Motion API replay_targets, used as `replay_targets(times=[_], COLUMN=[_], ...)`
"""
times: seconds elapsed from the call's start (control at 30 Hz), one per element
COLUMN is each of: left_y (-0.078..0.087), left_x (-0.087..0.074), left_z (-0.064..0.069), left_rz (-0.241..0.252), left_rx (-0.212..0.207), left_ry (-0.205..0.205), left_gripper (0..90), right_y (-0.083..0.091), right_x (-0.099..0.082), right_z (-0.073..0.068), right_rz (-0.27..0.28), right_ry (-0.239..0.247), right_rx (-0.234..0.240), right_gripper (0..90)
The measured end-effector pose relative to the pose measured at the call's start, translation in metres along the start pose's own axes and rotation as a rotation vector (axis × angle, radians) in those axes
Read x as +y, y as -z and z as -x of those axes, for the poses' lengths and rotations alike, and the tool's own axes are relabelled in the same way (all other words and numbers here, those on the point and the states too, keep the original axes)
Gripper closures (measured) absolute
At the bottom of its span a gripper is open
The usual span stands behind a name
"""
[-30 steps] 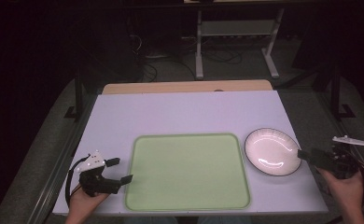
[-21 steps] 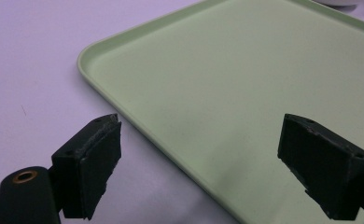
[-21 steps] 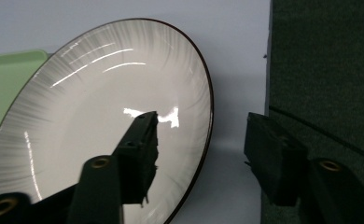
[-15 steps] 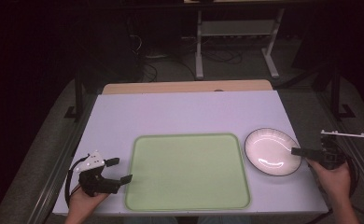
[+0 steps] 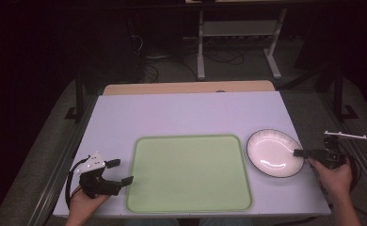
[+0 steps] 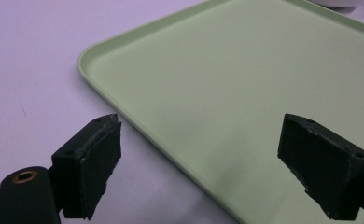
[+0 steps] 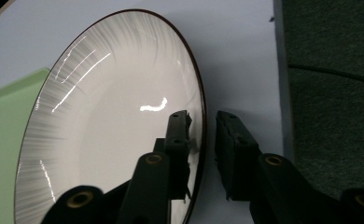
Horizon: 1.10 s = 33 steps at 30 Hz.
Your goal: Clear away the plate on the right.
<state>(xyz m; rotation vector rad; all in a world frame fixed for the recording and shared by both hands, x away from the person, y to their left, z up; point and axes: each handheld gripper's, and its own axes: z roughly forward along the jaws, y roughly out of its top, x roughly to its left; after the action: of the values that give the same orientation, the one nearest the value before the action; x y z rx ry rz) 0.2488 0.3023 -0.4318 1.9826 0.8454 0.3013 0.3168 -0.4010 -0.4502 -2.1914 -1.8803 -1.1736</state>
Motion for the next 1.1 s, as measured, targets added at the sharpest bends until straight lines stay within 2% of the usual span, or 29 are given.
replay_targets(times=[0.17,0.3,0.43,0.67,0.87,1.0,1.1], left_y=[0.000,0.000,-0.001,-0.001,-0.001,0.000,0.000], left_x=[0.000,0.000,0.000,0.000,0.000,0.000,0.000], left_z=[0.000,0.000,0.000,0.000,0.001,0.000,0.000], left_rz=[-0.002,-0.002,-0.004,-0.003,-0.003,0.000,0.000], left_rx=[-0.001,-0.002,-0.002,-0.002,-0.003,0.000,0.002], left_ry=[0.000,0.001,-0.001,0.001,-0.001,0.002,0.002], left_gripper=[13.3,13.3,13.3,13.3,13.3,13.3,13.3], right_y=[-0.002,-0.001,-0.001,-0.001,-0.001,-0.001,-0.001], right_x=[0.000,0.000,0.000,-0.001,-0.002,-0.004,-0.005], right_z=[0.001,0.008,0.008,0.013,0.014,0.018,0.018], right_rz=[-0.006,-0.008,-0.007,0.001,0.003,0.015,0.019], right_ry=[-0.030,-0.084,-0.097,-0.161,-0.179,-0.236,-0.245], right_rx=[0.034,0.079,0.081,0.122,0.127,0.161,0.163], right_gripper=[79.6,82.1,82.5,82.4,82.6,82.3,82.3])
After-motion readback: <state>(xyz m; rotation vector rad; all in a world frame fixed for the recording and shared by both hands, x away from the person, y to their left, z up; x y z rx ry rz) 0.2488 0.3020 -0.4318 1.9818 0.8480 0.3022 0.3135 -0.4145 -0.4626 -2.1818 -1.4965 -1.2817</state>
